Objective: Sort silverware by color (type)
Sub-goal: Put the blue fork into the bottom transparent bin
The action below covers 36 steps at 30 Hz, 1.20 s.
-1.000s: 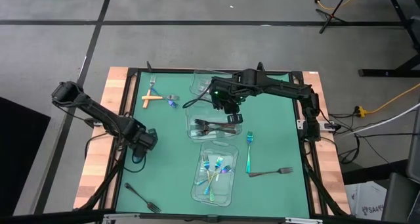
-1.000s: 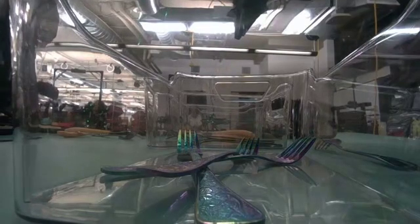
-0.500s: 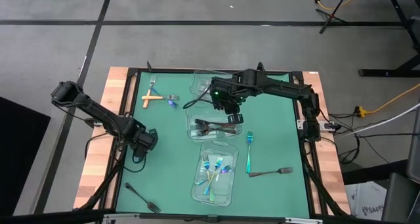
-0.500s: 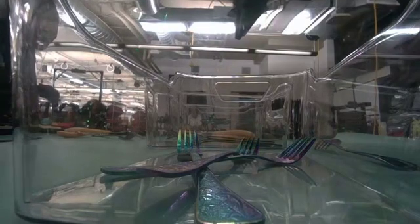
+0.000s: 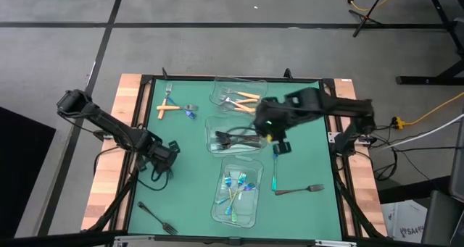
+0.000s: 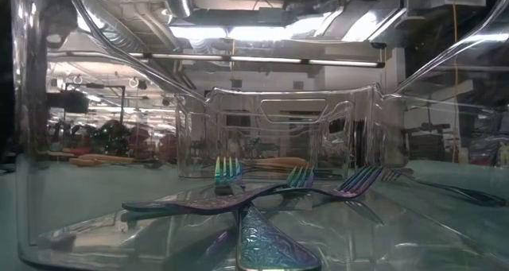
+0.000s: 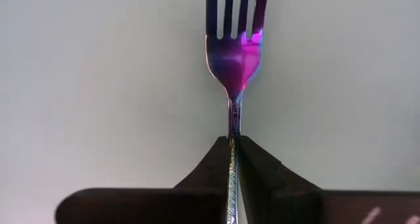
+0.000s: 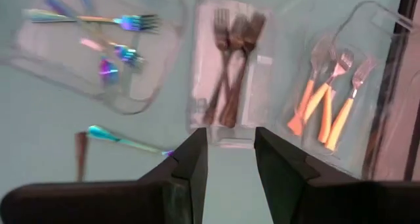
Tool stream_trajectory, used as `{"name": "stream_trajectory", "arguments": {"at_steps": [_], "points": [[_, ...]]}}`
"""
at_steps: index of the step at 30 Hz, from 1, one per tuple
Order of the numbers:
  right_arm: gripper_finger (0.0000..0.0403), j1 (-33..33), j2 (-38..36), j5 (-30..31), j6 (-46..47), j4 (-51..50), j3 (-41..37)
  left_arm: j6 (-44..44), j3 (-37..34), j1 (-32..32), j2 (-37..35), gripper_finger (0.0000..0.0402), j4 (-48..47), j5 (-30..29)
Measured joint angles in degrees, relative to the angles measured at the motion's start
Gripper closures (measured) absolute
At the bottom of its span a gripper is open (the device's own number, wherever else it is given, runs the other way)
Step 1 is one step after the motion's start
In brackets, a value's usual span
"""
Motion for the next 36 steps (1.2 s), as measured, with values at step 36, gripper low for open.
{"name": "stream_trajectory", "arguments": {"at_steps": [36], "points": [[0.0288, 5.21, -30.71, 9.9, 20.97, 16.45, -51.48, -88.04, 15.79, -0.01, 7.47, 0.0391, 62.35, -16.71]]}}
